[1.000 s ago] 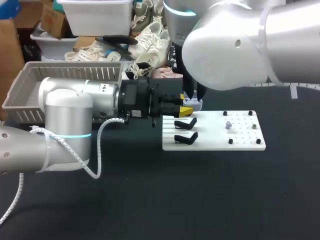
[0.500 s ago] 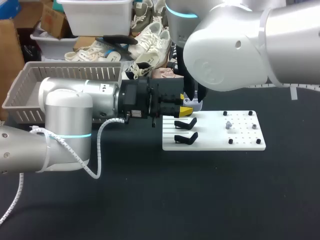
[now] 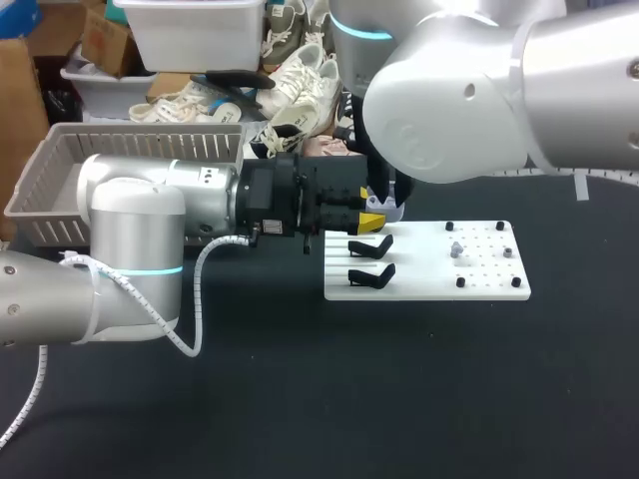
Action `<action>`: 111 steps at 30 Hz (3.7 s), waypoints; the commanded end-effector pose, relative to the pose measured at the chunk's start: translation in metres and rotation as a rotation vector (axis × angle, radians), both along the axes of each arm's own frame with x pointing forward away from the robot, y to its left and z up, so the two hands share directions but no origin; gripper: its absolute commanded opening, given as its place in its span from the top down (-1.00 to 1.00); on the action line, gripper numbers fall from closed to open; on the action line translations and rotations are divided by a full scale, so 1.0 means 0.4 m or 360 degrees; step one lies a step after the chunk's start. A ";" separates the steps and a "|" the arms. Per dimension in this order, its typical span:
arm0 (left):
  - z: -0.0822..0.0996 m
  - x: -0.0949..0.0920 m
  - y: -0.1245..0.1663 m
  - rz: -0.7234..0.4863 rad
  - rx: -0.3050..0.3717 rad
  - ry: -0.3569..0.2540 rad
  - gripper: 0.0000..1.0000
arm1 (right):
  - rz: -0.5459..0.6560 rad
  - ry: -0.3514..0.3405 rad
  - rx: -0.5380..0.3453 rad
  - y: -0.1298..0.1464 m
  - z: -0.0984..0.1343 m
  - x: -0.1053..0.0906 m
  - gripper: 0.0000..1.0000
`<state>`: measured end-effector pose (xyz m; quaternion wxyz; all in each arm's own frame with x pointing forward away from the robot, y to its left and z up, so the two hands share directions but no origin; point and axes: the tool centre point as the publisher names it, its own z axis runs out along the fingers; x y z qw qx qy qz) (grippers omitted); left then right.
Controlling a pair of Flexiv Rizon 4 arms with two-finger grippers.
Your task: Pick up each earbud case from the left stands, insert the matching earbuds, close the lid, and place the case in the box.
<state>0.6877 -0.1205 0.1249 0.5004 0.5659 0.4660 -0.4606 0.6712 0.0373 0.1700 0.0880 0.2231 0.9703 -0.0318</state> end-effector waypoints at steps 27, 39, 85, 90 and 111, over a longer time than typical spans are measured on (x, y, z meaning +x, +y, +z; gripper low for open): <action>-0.001 0.001 0.000 0.0003 -0.0002 -0.0002 1.00 | -0.0107 -0.0178 0.0142 -0.147 0.097 -0.059 0.15; -0.001 0.001 0.000 0.0003 -0.0002 -0.0002 1.00 | 0.0250 -0.0249 0.0063 -0.215 0.076 -0.051 -0.08; -0.001 0.001 0.000 0.0003 -0.0002 -0.0002 1.00 | 0.0169 -0.0055 0.0343 -0.276 -0.296 0.052 0.02; -0.001 0.001 0.000 0.0003 -0.0002 -0.0002 1.00 | 0.0171 -0.0081 0.0370 -0.273 -0.303 0.062 0.03; -0.001 0.001 0.000 0.0003 -0.0002 -0.0002 1.00 | 0.0150 -0.0105 0.0367 -0.273 -0.343 0.119 0.10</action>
